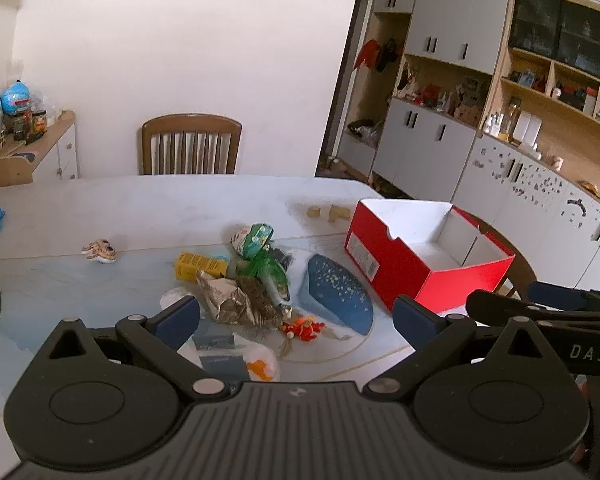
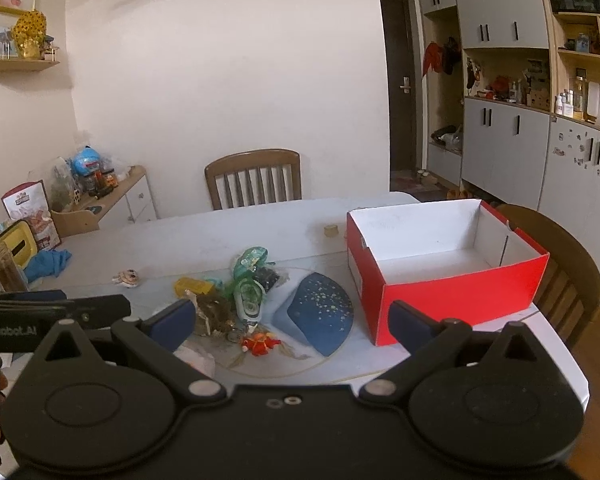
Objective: Organize objects
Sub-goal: 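Move left gripper to white green-printed bag while right gripper moves to red toy horse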
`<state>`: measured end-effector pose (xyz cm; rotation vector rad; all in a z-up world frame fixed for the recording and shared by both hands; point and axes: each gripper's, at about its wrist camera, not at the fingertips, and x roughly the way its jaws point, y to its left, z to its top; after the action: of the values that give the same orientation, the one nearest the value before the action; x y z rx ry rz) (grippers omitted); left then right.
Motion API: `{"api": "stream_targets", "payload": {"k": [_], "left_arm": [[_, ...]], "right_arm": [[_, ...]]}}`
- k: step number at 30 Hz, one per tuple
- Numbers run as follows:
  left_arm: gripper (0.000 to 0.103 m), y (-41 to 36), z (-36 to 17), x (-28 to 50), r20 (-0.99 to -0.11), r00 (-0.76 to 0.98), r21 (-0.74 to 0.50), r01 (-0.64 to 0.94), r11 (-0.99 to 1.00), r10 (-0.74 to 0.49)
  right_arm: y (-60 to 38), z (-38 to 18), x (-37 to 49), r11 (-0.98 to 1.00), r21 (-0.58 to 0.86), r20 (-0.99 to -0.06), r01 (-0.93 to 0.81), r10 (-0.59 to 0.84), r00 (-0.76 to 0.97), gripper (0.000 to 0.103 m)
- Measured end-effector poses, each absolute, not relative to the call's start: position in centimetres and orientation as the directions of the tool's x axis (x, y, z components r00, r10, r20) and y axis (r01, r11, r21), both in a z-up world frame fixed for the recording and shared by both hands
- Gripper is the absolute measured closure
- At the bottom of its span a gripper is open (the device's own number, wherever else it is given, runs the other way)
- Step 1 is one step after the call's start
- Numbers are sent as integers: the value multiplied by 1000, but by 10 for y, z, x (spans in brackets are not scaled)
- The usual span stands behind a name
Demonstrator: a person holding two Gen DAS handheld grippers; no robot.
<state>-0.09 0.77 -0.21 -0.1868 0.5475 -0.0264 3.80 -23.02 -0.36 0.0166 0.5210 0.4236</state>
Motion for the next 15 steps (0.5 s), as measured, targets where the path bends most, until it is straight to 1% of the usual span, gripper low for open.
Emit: {"api": "stream_targets", "payload": {"k": [6, 15], "left_arm": [[0, 11, -1, 3, -496, 865, -204, -28, 979, -79], [0, 13, -6, 16, -503, 862, -211, -53, 976, -62]], "right_arm": [[-226, -3, 45, 908, 114, -475, -403, 407, 780, 1], [-224, -8, 61, 890, 127, -479, -437, 441, 759, 1]]}}
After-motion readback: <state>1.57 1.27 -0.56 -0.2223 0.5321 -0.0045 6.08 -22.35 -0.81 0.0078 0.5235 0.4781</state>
